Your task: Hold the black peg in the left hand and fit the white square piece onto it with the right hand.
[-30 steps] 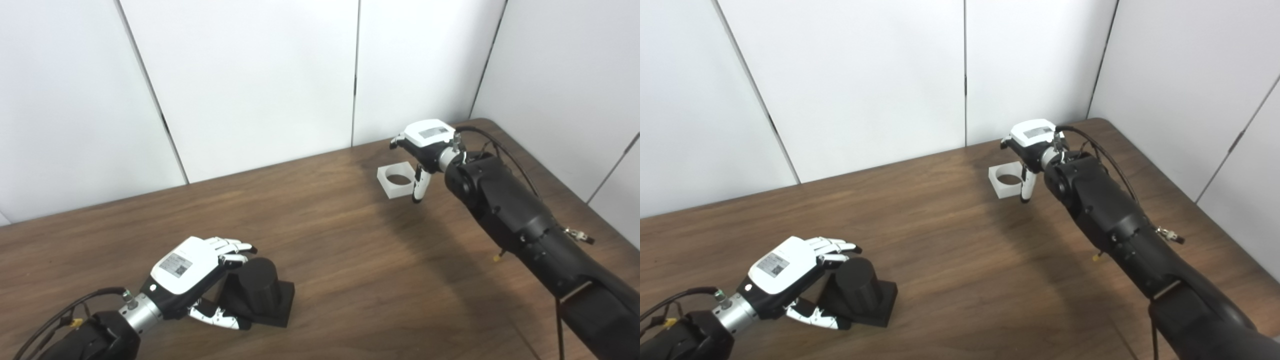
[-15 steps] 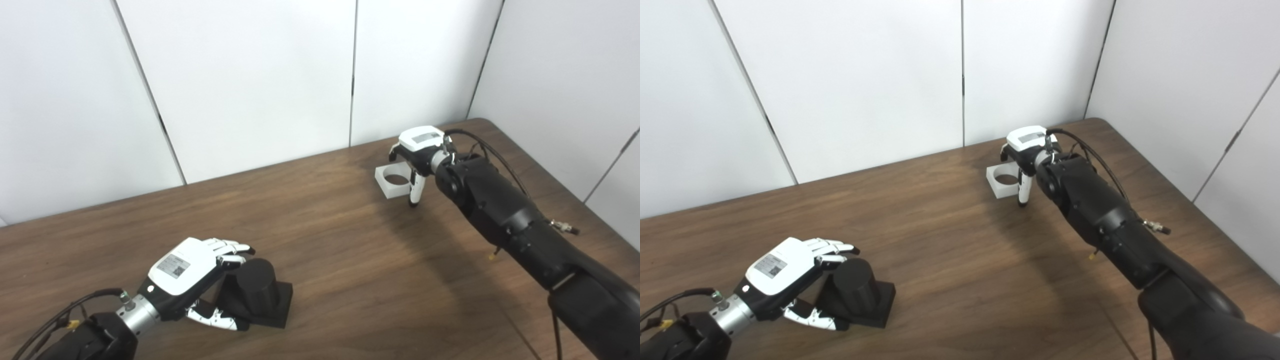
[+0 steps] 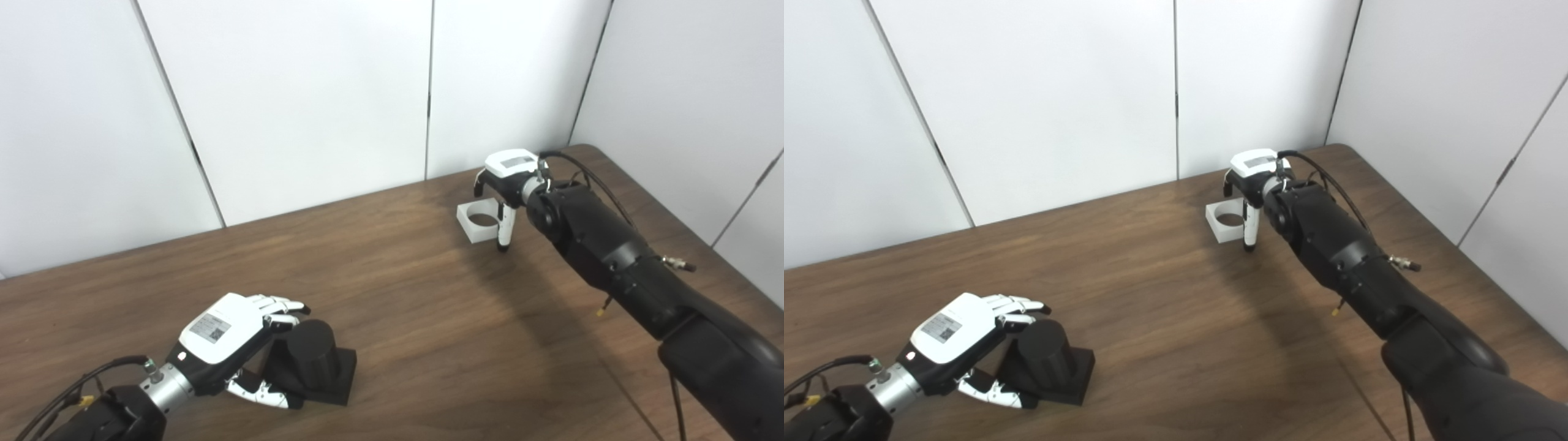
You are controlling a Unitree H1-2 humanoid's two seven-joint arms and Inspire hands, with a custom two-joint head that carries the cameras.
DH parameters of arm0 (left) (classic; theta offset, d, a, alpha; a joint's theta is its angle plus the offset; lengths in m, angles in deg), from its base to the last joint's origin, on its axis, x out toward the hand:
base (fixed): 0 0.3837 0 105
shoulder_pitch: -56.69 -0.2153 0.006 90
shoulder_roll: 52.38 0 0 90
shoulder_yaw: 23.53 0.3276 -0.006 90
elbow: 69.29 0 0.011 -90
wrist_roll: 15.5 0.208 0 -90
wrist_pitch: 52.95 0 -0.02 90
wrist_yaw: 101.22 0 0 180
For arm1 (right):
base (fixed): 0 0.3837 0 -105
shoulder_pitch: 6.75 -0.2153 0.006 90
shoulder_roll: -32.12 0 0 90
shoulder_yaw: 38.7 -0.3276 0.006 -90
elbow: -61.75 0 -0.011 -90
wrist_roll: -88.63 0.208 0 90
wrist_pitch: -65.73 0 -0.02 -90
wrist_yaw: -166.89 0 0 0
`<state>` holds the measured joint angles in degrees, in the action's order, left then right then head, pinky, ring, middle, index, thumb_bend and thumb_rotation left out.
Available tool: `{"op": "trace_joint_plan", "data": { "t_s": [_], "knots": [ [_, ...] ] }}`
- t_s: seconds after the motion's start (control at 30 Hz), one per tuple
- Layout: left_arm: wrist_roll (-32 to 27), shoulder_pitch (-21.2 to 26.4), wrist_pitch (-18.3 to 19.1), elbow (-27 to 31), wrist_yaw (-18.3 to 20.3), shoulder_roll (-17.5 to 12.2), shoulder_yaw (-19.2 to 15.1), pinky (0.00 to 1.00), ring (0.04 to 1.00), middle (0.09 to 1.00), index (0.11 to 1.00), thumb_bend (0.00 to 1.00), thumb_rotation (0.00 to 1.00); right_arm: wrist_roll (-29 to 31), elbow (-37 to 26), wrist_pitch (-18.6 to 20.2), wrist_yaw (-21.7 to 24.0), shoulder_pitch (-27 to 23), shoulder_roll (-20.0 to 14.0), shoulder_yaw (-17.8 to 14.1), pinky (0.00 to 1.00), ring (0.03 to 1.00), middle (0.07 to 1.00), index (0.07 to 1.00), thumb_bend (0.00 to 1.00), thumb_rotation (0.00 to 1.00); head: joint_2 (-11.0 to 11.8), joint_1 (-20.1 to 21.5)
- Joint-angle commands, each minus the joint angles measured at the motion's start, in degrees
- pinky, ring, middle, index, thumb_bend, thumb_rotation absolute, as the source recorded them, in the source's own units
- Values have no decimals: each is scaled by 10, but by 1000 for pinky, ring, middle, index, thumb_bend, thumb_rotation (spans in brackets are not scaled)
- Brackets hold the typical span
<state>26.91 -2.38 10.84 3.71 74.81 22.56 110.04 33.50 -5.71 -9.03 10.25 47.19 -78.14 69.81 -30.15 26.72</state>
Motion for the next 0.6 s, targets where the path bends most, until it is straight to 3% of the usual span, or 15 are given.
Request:
{"op": "trace_joint_plan", "data": {
  "t_s": [0.0,0.03,0.1,0.57],
  "knots": [
    [40,-35,-6,-9,65,-21,27,745,808,829,490,524,69,6,-3,5,-8,-29,-5,-1,728,854,852,571,669,155,-1,-2],
    [39,-36,-6,-8,67,-21,26,743,806,829,490,524,69,6,-2,6,-10,-29,-5,-1,731,849,838,521,583,147,-1,-2],
    [37,-37,-6,-7,71,-21,23,742,805,828,490,524,68,5,-1,6,-14,-27,-5,0,728,840,817,493,538,141,-2,-3],
    [43,-40,-7,-9,76,-18,22,747,805,829,490,524,69,25,-26,15,-2,-19,-14,-7,715,784,723,481,522,134,-4,-6]
  ]
}}
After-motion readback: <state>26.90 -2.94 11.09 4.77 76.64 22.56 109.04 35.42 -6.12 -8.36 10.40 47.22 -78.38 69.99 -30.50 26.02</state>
